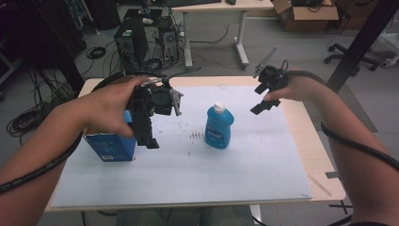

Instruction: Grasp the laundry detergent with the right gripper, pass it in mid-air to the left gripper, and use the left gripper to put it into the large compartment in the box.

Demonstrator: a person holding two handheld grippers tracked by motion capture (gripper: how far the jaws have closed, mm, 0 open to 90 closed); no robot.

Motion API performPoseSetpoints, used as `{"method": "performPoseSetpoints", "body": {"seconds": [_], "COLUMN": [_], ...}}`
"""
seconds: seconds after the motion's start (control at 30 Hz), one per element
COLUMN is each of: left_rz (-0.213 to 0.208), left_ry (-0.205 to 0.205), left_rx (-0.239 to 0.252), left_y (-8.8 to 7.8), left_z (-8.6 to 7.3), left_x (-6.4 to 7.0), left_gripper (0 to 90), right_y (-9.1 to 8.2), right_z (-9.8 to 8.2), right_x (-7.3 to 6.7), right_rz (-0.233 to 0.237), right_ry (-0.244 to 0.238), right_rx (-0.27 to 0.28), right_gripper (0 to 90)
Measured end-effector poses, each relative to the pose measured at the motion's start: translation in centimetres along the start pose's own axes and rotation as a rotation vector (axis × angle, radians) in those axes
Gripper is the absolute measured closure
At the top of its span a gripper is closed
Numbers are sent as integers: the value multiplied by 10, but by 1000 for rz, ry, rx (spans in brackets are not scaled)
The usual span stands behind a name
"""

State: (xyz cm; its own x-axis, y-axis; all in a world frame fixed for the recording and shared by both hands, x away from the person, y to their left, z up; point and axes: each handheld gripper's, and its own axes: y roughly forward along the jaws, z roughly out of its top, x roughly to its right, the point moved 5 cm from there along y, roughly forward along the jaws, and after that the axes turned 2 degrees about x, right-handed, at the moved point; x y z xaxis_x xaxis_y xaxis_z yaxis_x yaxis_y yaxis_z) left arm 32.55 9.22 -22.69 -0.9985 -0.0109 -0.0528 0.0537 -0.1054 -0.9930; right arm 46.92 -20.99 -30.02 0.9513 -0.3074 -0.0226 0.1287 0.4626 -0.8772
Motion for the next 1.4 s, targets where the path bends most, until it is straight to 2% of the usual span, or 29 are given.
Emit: {"method": "performPoseSetpoints", "body": {"seconds": [0.57, 0.8, 0.9, 0.97, 1.2, 1.4], "left_rz": [0, -1, -1, -1, 5, 4], "left_ry": [-1, 4, 5, 2, 7, 3], "left_rx": [-6, -11, -15, -17, -8, -8], "left_y": [1, 1, 1, 1, 1, 2], "left_z": [-1, 0, 0, -1, -1, -3], "left_x": [3, 3, 3, 3, 3, 2], "left_gripper": [2, 2, 2, 2, 2, 2], "right_y": [29, 45, 48, 52, 64, 75], "right_z": [-28, -40, -42, -43, -45, -44], "right_x": [-28, -37, -39, -42, -48, -51], "right_rz": [48, 50, 49, 51, 46, 34], "right_ry": [-3, 6, 10, 15, 14, 26], "right_rx": [61, 117, 134, 165, 197, 255], "right_gripper": [39, 38, 38, 38, 37, 35]}}
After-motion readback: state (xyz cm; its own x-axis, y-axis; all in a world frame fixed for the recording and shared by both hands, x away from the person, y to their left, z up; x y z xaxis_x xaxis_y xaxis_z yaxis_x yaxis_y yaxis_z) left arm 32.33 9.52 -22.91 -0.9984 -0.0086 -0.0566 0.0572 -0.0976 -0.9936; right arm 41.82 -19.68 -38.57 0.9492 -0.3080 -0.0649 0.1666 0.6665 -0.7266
